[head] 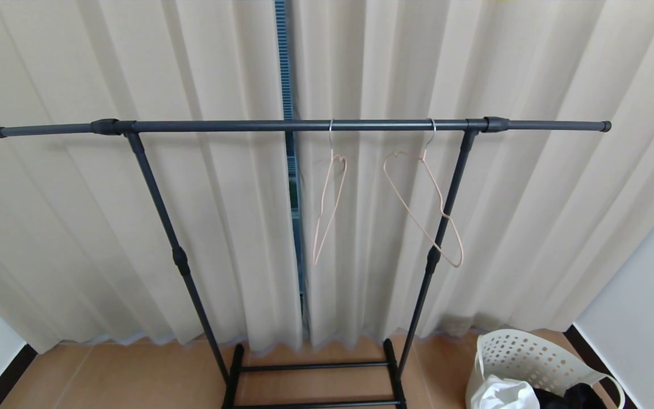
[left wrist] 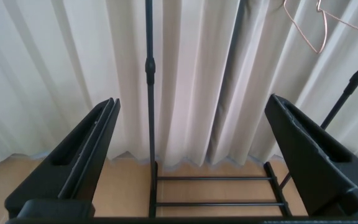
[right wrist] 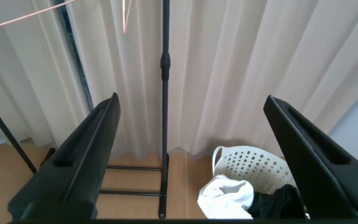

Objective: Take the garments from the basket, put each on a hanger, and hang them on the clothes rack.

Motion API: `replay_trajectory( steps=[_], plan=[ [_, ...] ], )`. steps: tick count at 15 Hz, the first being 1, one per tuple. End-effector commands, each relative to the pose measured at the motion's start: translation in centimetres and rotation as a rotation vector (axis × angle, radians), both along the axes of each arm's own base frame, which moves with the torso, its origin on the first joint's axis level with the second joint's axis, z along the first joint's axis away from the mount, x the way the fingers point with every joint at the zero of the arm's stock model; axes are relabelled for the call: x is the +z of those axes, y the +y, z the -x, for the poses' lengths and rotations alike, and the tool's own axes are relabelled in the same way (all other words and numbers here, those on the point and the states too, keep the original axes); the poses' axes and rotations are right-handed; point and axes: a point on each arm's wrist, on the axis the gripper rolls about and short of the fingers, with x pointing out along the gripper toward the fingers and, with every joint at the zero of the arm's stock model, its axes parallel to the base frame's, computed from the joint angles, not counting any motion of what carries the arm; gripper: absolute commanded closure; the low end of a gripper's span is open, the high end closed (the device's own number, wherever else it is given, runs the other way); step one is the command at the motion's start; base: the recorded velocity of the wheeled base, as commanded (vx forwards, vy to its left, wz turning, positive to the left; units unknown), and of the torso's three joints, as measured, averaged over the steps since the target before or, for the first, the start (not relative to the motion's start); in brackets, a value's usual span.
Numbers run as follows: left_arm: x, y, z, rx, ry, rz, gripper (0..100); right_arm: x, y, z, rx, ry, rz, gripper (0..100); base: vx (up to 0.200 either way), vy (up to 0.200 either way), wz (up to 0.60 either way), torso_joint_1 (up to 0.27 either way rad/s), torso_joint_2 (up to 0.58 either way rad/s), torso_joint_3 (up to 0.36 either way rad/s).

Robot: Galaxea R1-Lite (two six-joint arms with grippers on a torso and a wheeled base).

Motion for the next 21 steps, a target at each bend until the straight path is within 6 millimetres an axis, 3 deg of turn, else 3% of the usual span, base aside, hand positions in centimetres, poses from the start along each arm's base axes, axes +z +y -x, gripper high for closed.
replay_trajectory(
  steps=[1, 9, 21],
  plan=[
    [0.00, 0.00, -0.01, 0.000, 0.001, 0.001, 0, 0.02, 0.00, -0.01, 0.001, 0.000, 0.000, 0, 0.000, 0.000, 0.00, -0.149, 0.35, 0.207],
    [0.00, 0.00, -0.01, 0.000, 0.001, -0.001, 0, 0.02, 0.00, -0.01, 0.001, 0.000, 0.000, 0, 0.000, 0.000, 0.00, -0.165, 0.39, 0.230],
    [0.00, 0.00, -0.01, 0.000, 0.001, 0.001, 0, 0.02, 0.00, -0.01, 0.001, 0.000, 0.000, 0, 0.000, 0.000, 0.00, -0.197, 0.53, 0.336]
  ],
)
